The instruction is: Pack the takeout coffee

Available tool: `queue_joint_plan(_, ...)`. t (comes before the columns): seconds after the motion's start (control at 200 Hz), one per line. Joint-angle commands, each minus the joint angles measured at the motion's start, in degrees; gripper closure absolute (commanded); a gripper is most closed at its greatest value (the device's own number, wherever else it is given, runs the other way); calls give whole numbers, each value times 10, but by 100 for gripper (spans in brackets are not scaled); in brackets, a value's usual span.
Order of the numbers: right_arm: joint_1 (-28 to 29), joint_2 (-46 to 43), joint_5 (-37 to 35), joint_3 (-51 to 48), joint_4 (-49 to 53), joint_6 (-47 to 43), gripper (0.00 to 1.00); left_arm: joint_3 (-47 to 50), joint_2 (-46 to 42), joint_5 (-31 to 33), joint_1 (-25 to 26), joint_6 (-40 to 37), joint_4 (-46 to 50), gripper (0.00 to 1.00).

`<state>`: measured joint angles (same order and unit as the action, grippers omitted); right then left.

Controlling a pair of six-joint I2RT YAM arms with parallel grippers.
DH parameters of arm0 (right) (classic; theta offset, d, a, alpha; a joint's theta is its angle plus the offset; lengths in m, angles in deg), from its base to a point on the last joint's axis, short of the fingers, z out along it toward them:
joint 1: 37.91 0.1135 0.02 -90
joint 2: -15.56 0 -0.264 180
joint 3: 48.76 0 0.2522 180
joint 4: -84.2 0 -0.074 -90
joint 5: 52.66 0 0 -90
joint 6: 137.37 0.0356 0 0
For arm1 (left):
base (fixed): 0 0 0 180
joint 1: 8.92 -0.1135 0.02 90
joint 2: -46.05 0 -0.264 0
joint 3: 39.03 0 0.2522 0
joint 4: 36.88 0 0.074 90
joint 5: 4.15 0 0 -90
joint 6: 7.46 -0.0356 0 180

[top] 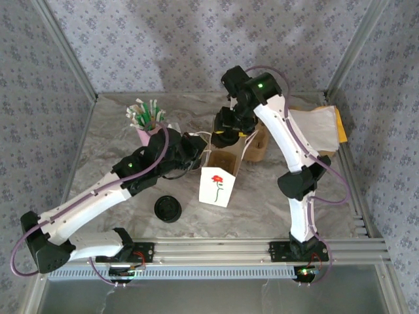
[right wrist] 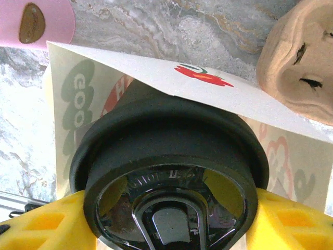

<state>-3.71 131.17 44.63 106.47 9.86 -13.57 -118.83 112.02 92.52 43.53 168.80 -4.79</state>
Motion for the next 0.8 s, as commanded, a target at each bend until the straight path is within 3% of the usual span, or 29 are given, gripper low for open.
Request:
queue_joint_plan(0.0, 11, -36, -13, -12, 117, 11, 47, 5, -20, 1, -2, 9, 9, 93)
queue_joint_plan(0.31, 41, -27, -13, -11, 117, 15, 47, 8, -33, 4, 10, 20, 20, 92)
queue_joint_plan(0.795, 22, 24, -6, 56, 117, -13, 47, 10, 6, -10, 22, 41, -13, 91)
